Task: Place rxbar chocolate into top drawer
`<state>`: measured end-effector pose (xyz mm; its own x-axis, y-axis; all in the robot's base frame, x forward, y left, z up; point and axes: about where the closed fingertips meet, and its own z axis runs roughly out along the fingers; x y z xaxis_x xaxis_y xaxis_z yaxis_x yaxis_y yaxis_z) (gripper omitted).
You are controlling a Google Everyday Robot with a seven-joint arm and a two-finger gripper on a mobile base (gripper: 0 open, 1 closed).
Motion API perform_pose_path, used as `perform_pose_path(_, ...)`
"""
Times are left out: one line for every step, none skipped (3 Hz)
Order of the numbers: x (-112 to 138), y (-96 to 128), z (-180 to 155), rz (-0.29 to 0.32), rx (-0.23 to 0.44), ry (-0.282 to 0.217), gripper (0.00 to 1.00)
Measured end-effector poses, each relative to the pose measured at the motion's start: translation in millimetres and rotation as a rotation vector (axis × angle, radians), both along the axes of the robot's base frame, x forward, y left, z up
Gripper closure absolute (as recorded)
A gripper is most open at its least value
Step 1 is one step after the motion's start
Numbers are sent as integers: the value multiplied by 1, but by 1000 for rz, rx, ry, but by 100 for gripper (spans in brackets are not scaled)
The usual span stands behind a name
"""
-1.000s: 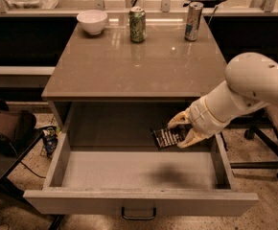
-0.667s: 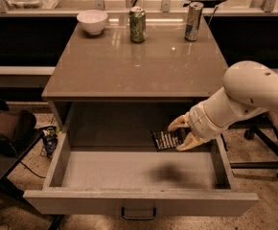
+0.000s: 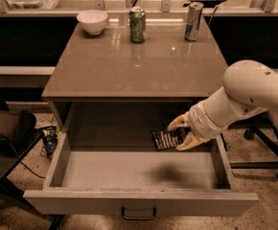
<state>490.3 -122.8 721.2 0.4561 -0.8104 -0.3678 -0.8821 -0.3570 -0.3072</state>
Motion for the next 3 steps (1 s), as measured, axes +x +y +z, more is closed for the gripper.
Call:
perform_pose_path(-1,1,1,3,-1,-1,28)
perform_pose_path(-1,2,1,4,-1,-2,5)
perform_pose_path(-2,2,2,5,-2,-3,0)
